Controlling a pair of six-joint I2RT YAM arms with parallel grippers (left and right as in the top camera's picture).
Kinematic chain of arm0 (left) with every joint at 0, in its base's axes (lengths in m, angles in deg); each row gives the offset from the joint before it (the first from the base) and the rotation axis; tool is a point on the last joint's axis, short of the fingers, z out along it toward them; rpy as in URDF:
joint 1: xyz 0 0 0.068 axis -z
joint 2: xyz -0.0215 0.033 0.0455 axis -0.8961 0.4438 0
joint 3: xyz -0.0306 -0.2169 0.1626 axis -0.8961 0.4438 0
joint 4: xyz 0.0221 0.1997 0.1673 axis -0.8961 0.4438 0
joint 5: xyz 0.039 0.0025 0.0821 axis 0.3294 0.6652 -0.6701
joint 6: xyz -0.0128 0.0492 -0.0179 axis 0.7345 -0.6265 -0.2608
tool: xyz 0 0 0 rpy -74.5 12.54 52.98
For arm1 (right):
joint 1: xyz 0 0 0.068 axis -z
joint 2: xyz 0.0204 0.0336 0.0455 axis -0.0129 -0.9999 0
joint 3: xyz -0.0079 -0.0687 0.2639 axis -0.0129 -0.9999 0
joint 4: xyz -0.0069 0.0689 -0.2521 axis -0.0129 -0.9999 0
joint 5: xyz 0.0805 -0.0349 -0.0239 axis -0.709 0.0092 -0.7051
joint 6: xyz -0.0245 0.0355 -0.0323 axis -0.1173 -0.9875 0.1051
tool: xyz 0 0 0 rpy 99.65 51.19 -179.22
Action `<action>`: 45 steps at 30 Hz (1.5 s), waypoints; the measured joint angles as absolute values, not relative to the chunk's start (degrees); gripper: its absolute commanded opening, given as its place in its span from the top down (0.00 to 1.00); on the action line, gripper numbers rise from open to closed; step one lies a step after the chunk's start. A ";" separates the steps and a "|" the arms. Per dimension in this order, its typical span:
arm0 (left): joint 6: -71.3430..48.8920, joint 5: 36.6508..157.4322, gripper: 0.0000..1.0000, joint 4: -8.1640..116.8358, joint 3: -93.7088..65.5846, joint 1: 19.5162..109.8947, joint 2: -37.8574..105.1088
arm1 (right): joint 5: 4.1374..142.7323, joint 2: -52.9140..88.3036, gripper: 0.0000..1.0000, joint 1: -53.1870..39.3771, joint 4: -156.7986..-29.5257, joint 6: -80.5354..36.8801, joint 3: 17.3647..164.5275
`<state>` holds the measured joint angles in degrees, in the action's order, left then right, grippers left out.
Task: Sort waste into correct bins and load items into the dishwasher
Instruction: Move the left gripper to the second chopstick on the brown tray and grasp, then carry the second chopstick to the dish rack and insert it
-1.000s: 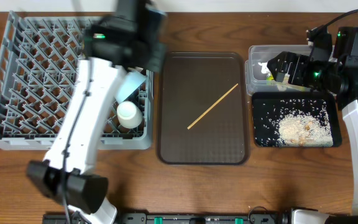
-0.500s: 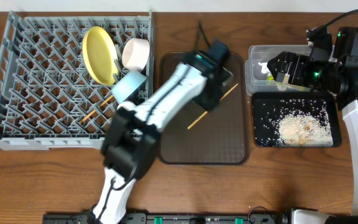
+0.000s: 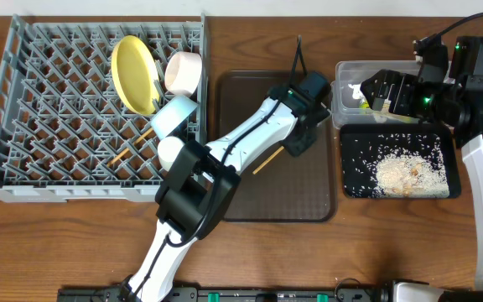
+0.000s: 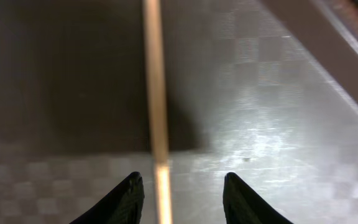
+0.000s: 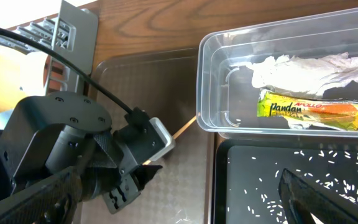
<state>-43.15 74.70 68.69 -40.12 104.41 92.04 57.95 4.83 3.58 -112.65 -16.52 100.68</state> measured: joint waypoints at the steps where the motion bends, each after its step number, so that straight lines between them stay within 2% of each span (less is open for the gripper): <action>1: -43.26 74.24 0.57 68.71 -40.12 104.30 92.04 | 57.95 4.83 0.01 3.58 -112.65 -16.52 100.68; 19: -43.19 72.71 0.58 67.66 -40.20 103.40 95.30 | 57.95 4.83 0.01 3.58 -112.65 -16.52 100.68; 20: -43.17 73.17 0.61 67.75 -40.20 103.38 95.30 | 57.95 4.83 0.01 3.58 -112.65 -16.52 100.68; 23: -42.60 75.10 0.81 68.53 -40.20 103.27 95.40 | 57.95 4.83 0.01 3.58 -112.65 -16.52 100.68; 24: -42.58 75.51 0.92 68.97 -40.20 103.25 95.40 | 57.95 4.83 0.01 3.58 -112.65 -16.52 100.68; 34: -40.02 78.57 0.93 73.80 -40.95 102.51 95.40 | 57.95 4.83 0.01 3.58 -112.65 -16.52 100.68; 40: -38.10 78.75 0.93 78.85 -43.31 98.90 94.97 | 57.95 4.83 0.01 3.58 -112.65 -16.52 100.68; 45: -37.31 78.70 0.93 79.33 -43.35 95.18 87.93 | 57.95 4.83 0.01 3.58 -112.65 -16.52 100.68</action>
<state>-37.31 78.70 79.33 -43.35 95.18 87.93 57.95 4.83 3.58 -112.65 -16.52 100.68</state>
